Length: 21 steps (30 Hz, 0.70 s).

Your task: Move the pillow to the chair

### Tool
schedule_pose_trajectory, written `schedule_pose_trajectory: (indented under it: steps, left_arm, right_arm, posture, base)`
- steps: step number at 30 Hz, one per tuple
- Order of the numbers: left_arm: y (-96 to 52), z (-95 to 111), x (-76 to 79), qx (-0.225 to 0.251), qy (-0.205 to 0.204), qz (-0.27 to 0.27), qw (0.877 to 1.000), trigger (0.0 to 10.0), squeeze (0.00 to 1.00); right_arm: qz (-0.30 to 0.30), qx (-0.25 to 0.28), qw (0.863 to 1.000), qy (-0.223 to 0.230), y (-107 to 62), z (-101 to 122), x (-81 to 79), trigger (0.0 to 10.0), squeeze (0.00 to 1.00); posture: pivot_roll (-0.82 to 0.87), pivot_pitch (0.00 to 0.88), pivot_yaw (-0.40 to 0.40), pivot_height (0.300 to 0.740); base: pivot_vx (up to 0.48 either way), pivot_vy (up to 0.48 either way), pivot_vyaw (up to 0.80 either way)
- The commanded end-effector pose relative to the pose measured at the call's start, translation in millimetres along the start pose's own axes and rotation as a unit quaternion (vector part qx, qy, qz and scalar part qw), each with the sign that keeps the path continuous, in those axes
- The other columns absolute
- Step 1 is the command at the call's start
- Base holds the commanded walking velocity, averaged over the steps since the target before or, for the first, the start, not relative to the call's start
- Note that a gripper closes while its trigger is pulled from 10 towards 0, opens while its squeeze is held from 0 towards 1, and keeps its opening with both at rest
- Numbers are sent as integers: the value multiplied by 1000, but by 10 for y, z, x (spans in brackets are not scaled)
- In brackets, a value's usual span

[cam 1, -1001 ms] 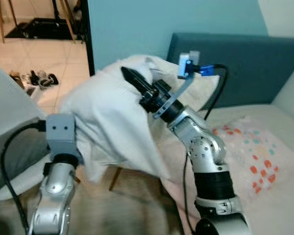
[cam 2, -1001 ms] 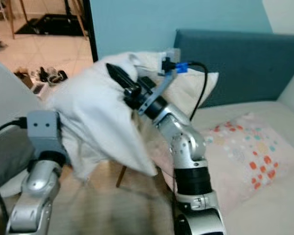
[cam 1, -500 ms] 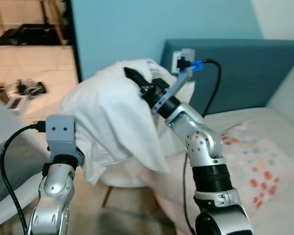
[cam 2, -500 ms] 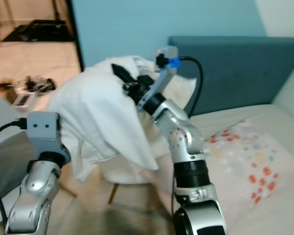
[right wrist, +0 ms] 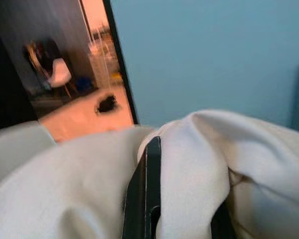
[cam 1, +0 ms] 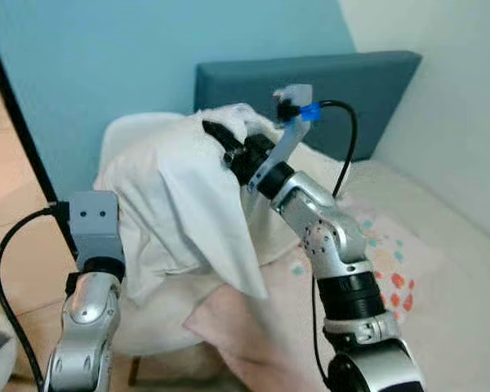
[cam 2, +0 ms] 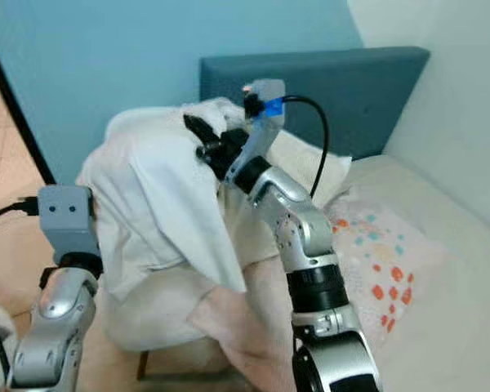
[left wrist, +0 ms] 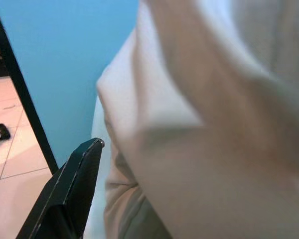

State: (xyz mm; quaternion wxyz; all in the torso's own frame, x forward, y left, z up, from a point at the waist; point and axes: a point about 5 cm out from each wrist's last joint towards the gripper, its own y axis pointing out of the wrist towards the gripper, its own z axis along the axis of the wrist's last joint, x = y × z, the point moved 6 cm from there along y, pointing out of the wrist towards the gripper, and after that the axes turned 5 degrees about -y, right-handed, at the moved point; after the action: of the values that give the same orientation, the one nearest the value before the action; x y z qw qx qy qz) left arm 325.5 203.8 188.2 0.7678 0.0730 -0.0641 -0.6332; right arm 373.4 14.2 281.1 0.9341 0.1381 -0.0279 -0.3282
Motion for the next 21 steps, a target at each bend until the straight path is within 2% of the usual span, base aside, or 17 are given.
schedule_pose_trajectory:
  steps: [1,2,8,15,19,21]
  left_arm:
    - [12,36,95,6,-9,-13,1000,10000,0]
    - [16,15,68,1,-9,-6,1000,10000,0]
    - [11,-27,50,-7,-4,2,1000,10000,0]
    - [24,-53,24,-12,-1,13,1000,10000,0]
    - [34,-46,31,-13,-3,13,1000,10000,0]
    - [37,-50,55,-14,-5,8,1000,10000,0]
  right_arm:
    - [52,-16,998,-15,76,-100,-255,10000,0]
    - [46,-39,998,-36,85,-213,-242,10000,0]
    - [35,-84,993,-70,90,-434,-193,10000,0]
    - [53,-102,990,-83,88,-544,-247,10000,0]
    - [61,-96,991,-73,81,-550,-268,10000,0]
    - [55,-99,990,-85,88,-578,-238,10000,0]
  posture:
    - [102,0,-103,739]
    - [104,0,-105,739]
    - [101,0,-106,739]
    - [99,0,-110,739]
    - [100,0,-110,739]
    - [101,0,-111,739]
  base:
    - [0,0,0]
    - [0,0,0]
    - [0,0,0]
    - [0,0,0]
    - [0,0,0]
    - [0,0,547]
